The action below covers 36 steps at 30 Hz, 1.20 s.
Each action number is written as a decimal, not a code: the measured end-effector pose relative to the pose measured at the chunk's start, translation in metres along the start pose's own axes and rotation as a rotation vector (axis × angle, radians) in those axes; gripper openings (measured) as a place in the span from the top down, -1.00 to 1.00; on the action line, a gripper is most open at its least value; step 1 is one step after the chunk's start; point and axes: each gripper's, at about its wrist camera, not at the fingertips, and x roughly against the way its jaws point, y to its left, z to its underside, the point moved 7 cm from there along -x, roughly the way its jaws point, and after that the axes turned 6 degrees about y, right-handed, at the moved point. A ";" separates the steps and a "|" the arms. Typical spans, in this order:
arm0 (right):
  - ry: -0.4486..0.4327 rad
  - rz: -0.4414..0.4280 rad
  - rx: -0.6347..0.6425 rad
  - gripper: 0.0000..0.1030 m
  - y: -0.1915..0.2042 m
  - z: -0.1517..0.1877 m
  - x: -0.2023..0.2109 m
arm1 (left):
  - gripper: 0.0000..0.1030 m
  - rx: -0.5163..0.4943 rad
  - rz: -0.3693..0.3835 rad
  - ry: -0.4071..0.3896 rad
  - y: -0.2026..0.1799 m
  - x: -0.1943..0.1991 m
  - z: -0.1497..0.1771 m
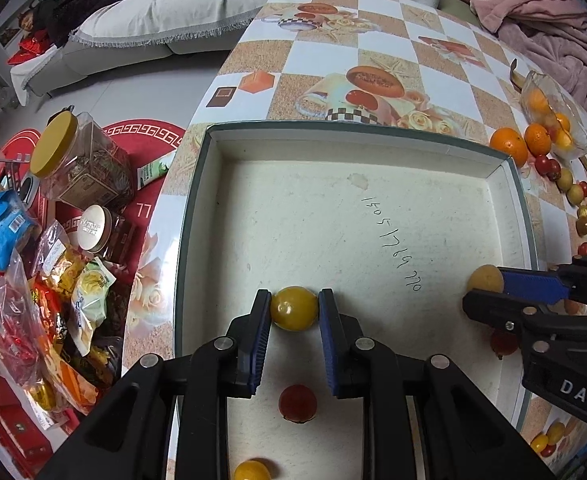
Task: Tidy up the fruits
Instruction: 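Open the right tool over the tray while the left tool releases a yellow tomato, then move both open tools back over the table toward the loose tomatoes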
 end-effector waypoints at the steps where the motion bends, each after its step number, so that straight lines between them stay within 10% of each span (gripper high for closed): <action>1: 0.004 0.002 0.003 0.44 0.000 0.000 -0.001 | 0.51 -0.002 -0.001 0.002 0.000 0.000 0.001; 6: 0.002 0.030 0.037 0.37 0.003 -0.001 0.001 | 0.49 0.006 0.014 0.009 0.002 0.000 0.001; 9: -0.025 0.029 0.047 0.14 0.010 -0.003 0.009 | -0.41 0.020 -0.005 -0.024 0.006 0.007 0.001; 14: -0.095 0.047 0.065 -0.54 0.011 -0.002 0.036 | -0.41 0.009 -0.020 -0.039 0.005 0.014 -0.001; 36: -0.095 0.053 -0.283 -0.84 -0.112 0.129 0.070 | -0.41 -0.144 0.018 -0.053 -0.074 0.054 0.017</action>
